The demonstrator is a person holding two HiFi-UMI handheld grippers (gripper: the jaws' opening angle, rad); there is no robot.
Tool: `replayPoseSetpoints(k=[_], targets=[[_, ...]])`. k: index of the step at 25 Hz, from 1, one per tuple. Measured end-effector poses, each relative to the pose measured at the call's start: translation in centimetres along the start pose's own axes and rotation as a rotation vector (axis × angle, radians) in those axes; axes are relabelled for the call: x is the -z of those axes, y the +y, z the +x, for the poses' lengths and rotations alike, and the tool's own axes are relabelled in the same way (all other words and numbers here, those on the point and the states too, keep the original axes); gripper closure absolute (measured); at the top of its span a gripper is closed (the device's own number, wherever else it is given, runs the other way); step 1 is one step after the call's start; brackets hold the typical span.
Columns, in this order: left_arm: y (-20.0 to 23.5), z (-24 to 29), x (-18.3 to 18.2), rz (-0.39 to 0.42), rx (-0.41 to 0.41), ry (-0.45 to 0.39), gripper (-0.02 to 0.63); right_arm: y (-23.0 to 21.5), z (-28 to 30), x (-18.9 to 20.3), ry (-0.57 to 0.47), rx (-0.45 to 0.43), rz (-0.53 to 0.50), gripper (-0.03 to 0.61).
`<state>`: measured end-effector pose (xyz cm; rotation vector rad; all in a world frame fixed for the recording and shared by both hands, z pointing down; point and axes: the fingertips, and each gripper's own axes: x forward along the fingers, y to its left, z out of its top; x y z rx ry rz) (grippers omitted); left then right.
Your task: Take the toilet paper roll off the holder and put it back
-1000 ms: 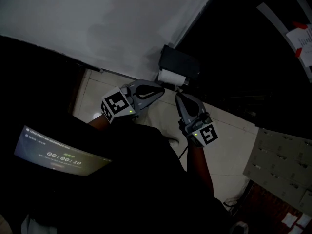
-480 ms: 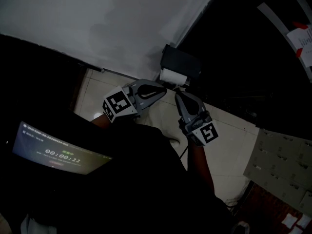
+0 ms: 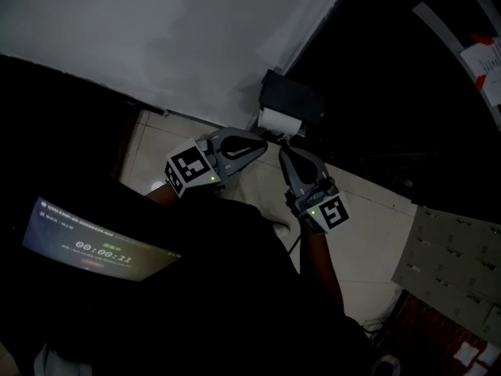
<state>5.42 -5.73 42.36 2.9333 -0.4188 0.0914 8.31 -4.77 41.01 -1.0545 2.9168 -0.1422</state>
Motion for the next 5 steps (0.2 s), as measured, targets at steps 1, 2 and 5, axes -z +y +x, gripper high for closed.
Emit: replayPoseSetpoints(k=[1,2,5], targets=[[-0.02,-0.05,0.05,0.0,0.0,0.0,0.614,0.05,0.01,0.1,0.001,0.001,0.001,0.578],[-0.05,-0.09,0.11,-0.001,0.0,0.001,0.614,0.12,-0.01,0.22,0.002,0.002,0.002,0.578],[-0.21,-0.23,0.33,-0.006,0.0,0.004,0.614,0.37,-0.12,0.54,0.007,0.005,0.009,0.578]])
